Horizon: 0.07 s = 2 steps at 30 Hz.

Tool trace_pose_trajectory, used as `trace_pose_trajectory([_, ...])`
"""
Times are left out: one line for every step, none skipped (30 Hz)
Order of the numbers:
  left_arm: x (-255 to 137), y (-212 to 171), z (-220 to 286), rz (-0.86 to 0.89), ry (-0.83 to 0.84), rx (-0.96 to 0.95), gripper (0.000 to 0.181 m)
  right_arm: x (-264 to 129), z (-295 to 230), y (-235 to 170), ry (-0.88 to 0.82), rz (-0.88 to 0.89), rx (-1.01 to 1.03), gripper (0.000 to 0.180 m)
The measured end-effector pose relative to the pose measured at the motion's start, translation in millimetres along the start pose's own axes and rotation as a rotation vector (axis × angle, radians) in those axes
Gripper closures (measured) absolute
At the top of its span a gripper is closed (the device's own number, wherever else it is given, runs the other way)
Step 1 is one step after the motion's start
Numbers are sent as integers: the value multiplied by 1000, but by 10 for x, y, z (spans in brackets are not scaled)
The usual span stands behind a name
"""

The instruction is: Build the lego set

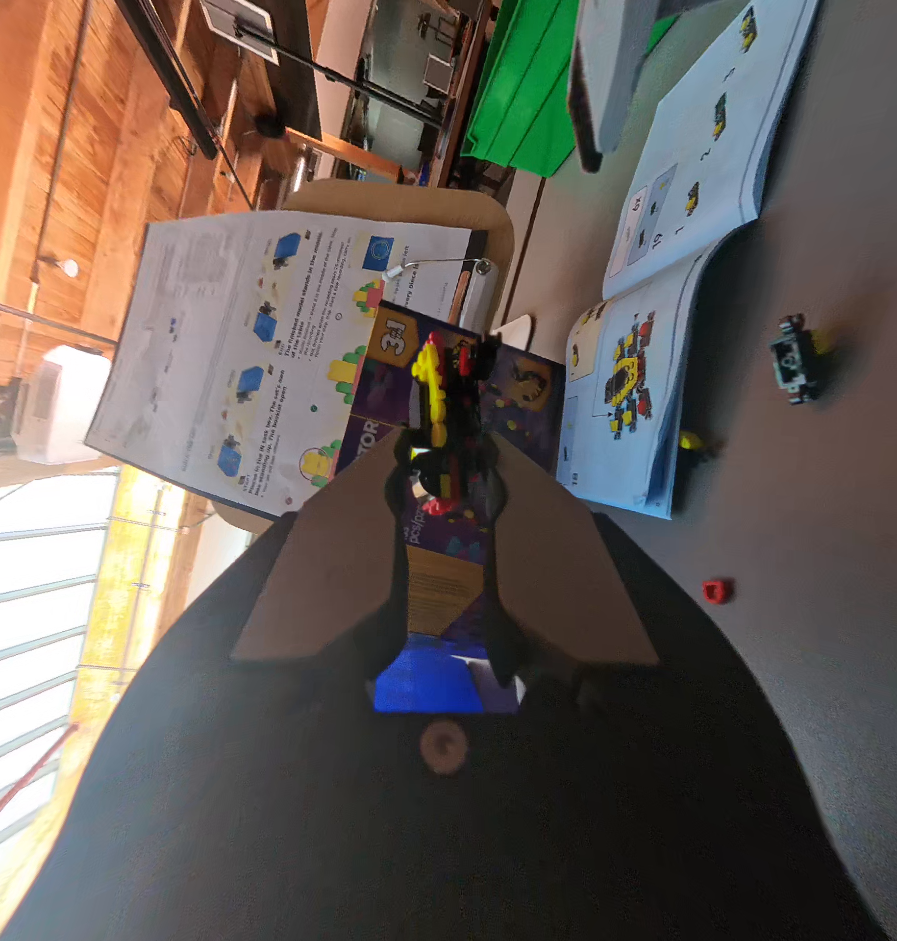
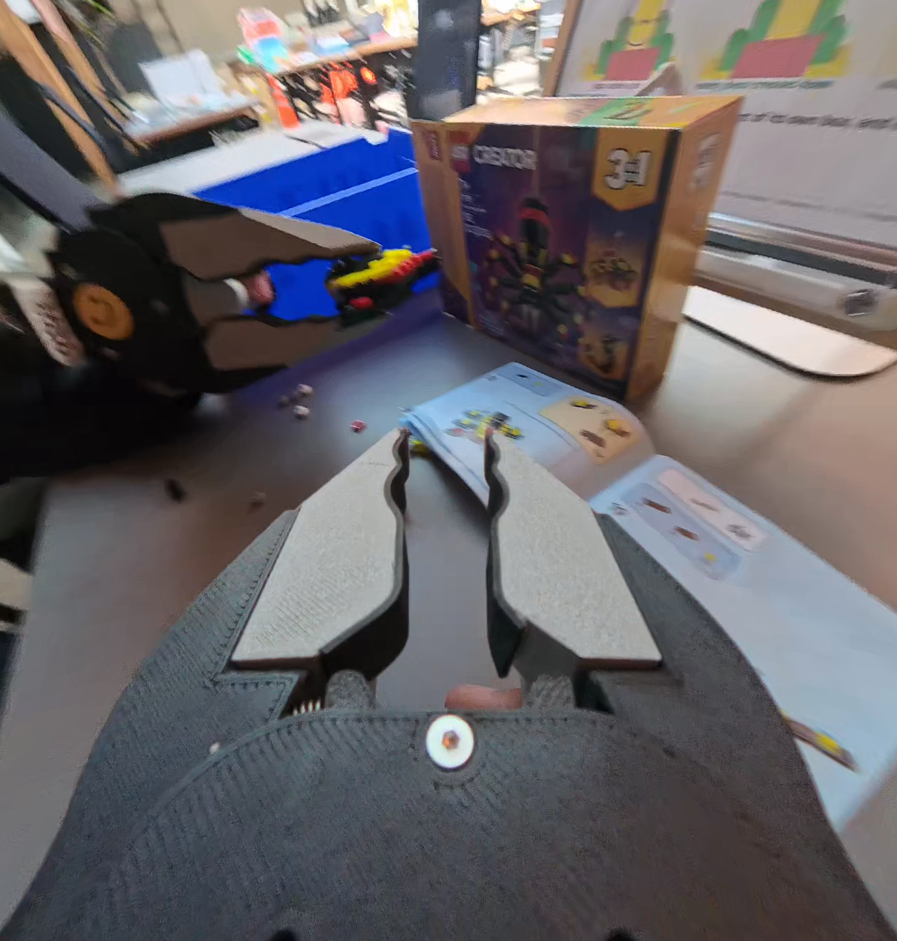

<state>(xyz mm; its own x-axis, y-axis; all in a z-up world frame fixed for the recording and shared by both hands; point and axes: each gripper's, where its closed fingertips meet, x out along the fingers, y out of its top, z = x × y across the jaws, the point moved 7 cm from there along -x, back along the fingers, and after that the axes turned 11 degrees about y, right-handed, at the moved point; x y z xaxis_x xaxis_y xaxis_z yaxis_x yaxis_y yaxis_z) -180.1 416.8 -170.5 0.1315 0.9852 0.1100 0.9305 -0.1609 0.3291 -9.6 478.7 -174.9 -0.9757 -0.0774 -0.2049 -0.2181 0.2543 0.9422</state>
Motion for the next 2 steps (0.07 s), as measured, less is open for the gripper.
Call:
trace_pose_trajectory([-5,35,0,11,22,40,157,45,-51,14,66,23,49,153])
trace_pose_trajectory([-13,73,-3,24,46,75,157,82,-85,25,113,40,88,154])
